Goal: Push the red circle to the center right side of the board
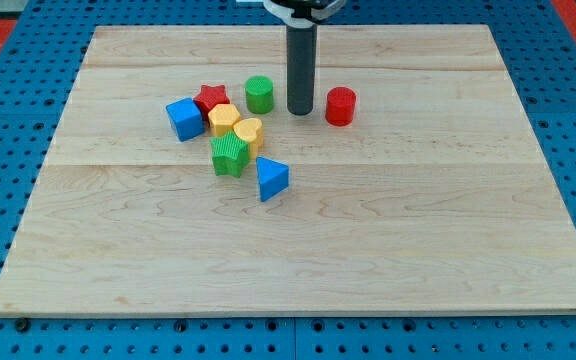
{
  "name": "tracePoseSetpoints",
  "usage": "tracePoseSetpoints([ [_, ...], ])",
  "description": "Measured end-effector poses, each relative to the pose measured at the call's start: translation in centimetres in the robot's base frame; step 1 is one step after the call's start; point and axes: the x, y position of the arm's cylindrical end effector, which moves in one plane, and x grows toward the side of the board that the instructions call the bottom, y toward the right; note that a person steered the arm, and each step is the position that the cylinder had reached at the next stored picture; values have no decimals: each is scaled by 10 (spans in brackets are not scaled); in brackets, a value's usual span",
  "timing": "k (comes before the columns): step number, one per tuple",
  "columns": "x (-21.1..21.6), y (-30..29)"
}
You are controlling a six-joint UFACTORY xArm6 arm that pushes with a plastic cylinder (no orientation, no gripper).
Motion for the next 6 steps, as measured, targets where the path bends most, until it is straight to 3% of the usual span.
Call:
tracePoseSetpoints([
  [1,11,90],
  [2,7,134],
  [3,-17,128],
  [4,-2,153],
  [5,6,134],
  [6,-41,62],
])
